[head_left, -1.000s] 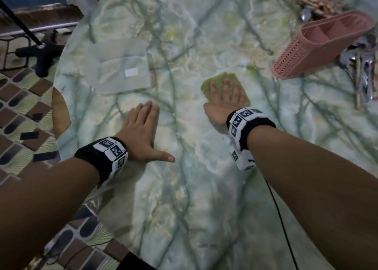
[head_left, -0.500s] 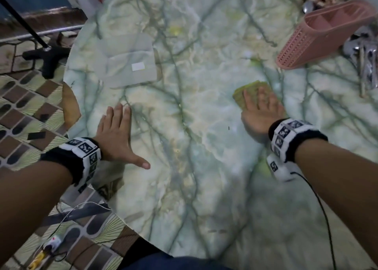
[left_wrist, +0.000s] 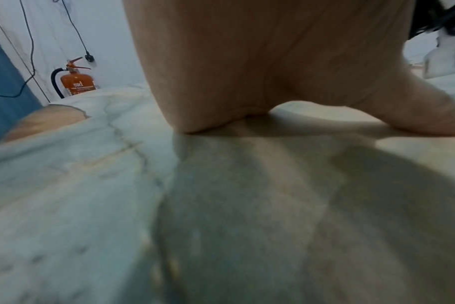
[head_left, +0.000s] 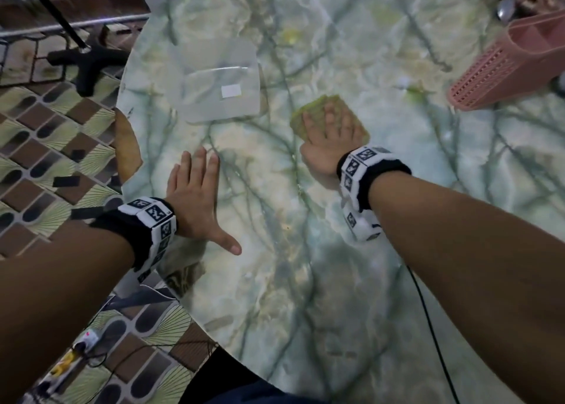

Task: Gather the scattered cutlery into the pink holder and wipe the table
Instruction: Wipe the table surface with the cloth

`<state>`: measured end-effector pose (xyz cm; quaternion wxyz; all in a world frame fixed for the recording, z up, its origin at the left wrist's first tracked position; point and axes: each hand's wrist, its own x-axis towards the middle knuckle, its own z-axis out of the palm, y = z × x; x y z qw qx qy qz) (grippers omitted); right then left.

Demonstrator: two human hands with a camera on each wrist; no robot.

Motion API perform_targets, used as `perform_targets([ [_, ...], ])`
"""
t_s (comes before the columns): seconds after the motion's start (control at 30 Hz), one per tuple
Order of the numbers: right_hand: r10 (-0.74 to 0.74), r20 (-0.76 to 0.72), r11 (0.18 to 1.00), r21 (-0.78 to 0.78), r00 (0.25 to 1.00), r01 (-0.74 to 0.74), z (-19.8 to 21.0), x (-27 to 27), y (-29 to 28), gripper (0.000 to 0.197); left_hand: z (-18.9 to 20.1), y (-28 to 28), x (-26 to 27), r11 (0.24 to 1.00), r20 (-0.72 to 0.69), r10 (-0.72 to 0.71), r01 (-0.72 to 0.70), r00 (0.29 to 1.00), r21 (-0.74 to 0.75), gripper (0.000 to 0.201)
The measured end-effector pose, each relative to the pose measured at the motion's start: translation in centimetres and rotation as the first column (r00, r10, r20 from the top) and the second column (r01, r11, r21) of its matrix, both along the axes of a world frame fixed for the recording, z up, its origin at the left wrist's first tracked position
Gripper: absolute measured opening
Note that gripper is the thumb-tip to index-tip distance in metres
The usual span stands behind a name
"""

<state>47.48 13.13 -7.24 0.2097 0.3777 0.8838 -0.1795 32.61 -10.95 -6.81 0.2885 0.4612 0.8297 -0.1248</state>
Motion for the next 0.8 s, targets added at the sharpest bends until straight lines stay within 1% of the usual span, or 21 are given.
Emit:
perform_targets([
  [0.03,0.115,-0.016,0.993,0.013,0.993,-0.115,-0.4,-0.7,-2.4,0.069,0.0,-0.1,0.0,1.000,0.000,0.001,-0.001,1.000,0.006,0.186],
  [0.1,0.334,-0.066,0.942,0.038,0.940,-0.332,-1.0,-0.2,-8.1,0.075,0.0,-0.2,0.1,1.000,0.000,0.005,-0.005,1.000,0.015,0.186],
  [0.13,0.410,-0.076,0.912,0.027,0.909,-0.409,-0.6,1.0,-10.5,0.078,0.1,-0.2,0.1,1.000,-0.004,0.003,-0.003,1.000,0.018,0.186],
  [0.2,0.468,-0.079,0.880,-0.051,0.880,-0.472,-0.6,4.7,-12.6,0.079,0.2,0.0,0.2,1.000,-0.008,0.006,-0.006,1.000,0.015,0.186],
  [0.23,0.448,-0.079,0.890,-0.055,0.890,-0.453,-0.5,6.8,-12.4,0.079,0.2,-0.1,0.3,1.000,-0.005,0.011,-0.011,1.000,0.013,0.187],
  [0.27,0.397,-0.080,0.917,-0.020,0.914,-0.399,-0.5,8.6,-11.4,0.078,0.3,-0.1,0.3,1.000,-0.004,0.013,-0.013,1.000,0.014,0.187],
  [0.3,0.312,-0.077,0.950,0.027,0.947,-0.311,-0.7,10.1,-9.6,0.077,0.3,0.0,0.3,1.000,-0.003,0.014,-0.014,1.000,0.012,0.187],
  [0.37,0.090,0.025,0.996,0.024,0.996,-0.091,-0.5,12.3,-5.3,0.071,0.4,0.0,0.4,1.000,-0.006,0.014,-0.014,1.000,0.004,0.187],
  [0.43,-0.105,0.082,0.994,0.016,0.991,0.104,-0.1,13.0,-1.4,0.069,0.4,0.0,0.4,1.000,-0.017,0.011,-0.011,1.000,0.005,0.187],
  [0.5,-0.202,0.058,0.979,0.047,0.978,0.200,0.2,12.4,1.1,0.066,0.4,0.0,0.4,1.000,-0.018,0.012,-0.012,1.000,0.006,0.187],
  [0.57,-0.272,0.024,0.961,0.056,0.962,0.271,0.2,11.3,2.5,0.063,0.3,0.0,0.4,1.000,-0.019,0.012,-0.012,1.000,0.009,0.188],
  [0.63,-0.305,0.009,0.950,0.072,0.952,0.304,-0.1,10.0,3.3,0.063,0.2,-0.1,0.2,1.000,-0.028,0.002,-0.002,1.000,0.010,0.187],
  [0.7,-0.348,-0.016,0.936,0.044,0.937,0.348,-0.3,8.7,4.0,0.064,0.0,-0.1,0.1,1.000,-0.032,-0.004,0.004,0.999,0.013,0.187],
  [0.77,-0.338,-0.021,0.940,0.028,0.941,0.339,-0.3,6.3,3.9,0.066,-0.2,-0.1,0.1,1.000,-0.036,-0.005,0.006,0.999,0.019,0.187],
  [0.8,-0.291,-0.017,0.956,0.030,0.957,0.291,-0.3,4.7,3.4,0.067,-0.3,-0.1,0.1,1.000,-0.038,-0.006,0.007,0.999,0.025,0.187],
])
